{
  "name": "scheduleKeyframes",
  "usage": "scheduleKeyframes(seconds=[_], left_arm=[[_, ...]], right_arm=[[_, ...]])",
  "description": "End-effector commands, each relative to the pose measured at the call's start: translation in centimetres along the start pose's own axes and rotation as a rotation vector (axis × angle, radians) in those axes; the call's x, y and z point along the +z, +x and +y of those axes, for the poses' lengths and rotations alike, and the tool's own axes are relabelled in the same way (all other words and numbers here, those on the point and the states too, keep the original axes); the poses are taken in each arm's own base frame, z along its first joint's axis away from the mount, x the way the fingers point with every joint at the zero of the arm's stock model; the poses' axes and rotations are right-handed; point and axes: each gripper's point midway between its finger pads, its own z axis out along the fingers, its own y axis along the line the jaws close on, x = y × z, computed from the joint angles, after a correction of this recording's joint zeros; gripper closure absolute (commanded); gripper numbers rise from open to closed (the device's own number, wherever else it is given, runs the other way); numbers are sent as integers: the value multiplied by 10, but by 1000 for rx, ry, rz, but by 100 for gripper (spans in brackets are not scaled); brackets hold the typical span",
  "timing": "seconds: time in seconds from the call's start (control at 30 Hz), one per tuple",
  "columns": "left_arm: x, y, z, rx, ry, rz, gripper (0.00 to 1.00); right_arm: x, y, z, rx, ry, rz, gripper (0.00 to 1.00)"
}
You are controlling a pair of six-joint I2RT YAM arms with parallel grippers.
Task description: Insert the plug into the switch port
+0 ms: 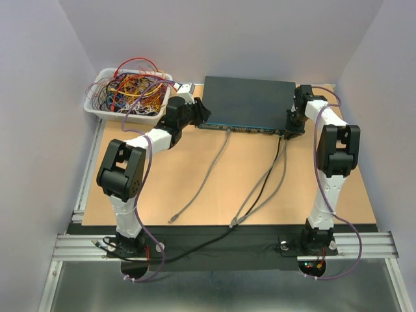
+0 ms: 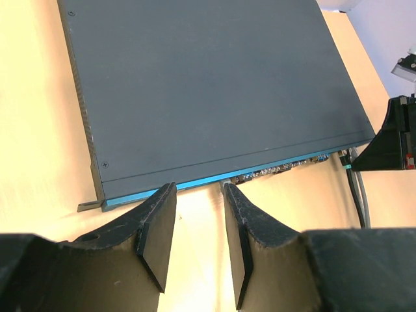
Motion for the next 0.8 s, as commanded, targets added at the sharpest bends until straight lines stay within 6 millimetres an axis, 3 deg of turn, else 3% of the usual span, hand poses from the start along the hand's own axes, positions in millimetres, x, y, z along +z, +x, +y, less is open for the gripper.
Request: scheduleKeyframes(seconds=[0.0,0.33,0.37,0.73,0.77], left_arm=[[1,-15,-5,21,16,-42,54],[4,-14,-4,19,17,-40,54],[4,-14,-4,19,16,-38,54],[6,-9,4,22,5,-29,54],[6,-9,4,25,3,-30,54]], right_arm=[[-14,-85,28,-59,-98,-305,100],[-16,-91,39,-99,-105,-321,100],[-16,-89,50,-120,-112,-321,100],[-17,-112,41,-116,-36,-366,100],[-17,-116,31,-102,8,-376,100]])
